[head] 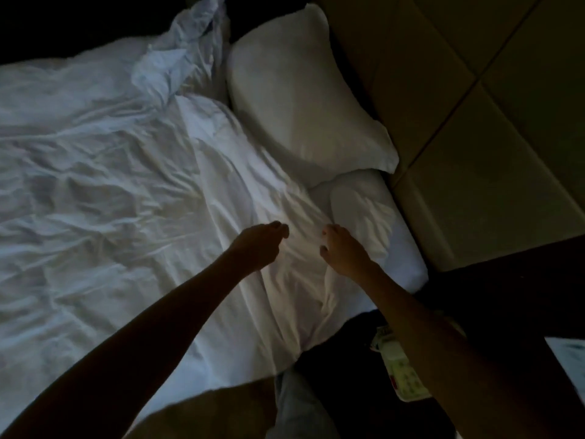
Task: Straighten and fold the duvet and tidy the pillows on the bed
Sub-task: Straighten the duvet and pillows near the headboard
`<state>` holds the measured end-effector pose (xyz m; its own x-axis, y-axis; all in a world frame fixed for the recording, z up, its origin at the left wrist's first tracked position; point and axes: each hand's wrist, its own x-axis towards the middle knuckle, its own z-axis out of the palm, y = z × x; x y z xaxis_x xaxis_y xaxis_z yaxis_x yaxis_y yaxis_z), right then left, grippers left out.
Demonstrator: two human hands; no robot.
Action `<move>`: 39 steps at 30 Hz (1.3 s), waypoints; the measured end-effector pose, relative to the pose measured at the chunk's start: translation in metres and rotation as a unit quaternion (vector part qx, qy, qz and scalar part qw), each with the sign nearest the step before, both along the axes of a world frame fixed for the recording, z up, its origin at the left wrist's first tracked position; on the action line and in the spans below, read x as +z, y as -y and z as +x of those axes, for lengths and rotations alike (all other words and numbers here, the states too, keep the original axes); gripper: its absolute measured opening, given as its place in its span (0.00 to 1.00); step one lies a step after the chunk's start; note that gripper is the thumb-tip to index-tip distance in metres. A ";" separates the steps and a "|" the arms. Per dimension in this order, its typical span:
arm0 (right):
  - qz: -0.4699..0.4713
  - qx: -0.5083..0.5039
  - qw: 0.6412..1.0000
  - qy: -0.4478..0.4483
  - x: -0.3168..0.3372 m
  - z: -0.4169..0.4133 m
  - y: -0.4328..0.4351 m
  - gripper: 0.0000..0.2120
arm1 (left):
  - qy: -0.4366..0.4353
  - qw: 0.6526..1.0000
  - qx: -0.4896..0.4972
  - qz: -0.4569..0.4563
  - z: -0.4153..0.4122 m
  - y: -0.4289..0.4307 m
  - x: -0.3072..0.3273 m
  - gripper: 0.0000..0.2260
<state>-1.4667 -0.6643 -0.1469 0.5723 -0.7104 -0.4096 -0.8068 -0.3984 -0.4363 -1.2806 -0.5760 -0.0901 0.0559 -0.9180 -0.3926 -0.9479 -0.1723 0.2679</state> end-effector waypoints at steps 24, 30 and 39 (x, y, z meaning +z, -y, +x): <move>0.236 -0.110 0.965 -0.013 -0.057 -0.043 0.115 0.31 | 0.036 0.983 -0.180 -0.011 -0.011 0.183 -0.098 0.20; 0.081 -0.263 0.961 0.032 0.021 -0.152 0.084 0.24 | -0.007 0.967 -0.247 -0.058 -0.111 0.229 -0.045 0.23; 0.207 -0.221 0.951 -0.055 0.016 -0.169 0.064 0.30 | -0.090 0.981 -0.165 -0.043 -0.128 0.197 -0.047 0.23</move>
<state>-1.6353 -0.7279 -0.1313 0.1928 -0.6357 -0.7475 -0.9058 0.1776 -0.3847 -1.4082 -0.7732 -0.1373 -0.3131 -0.9046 -0.2893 -0.8841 0.1663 0.4366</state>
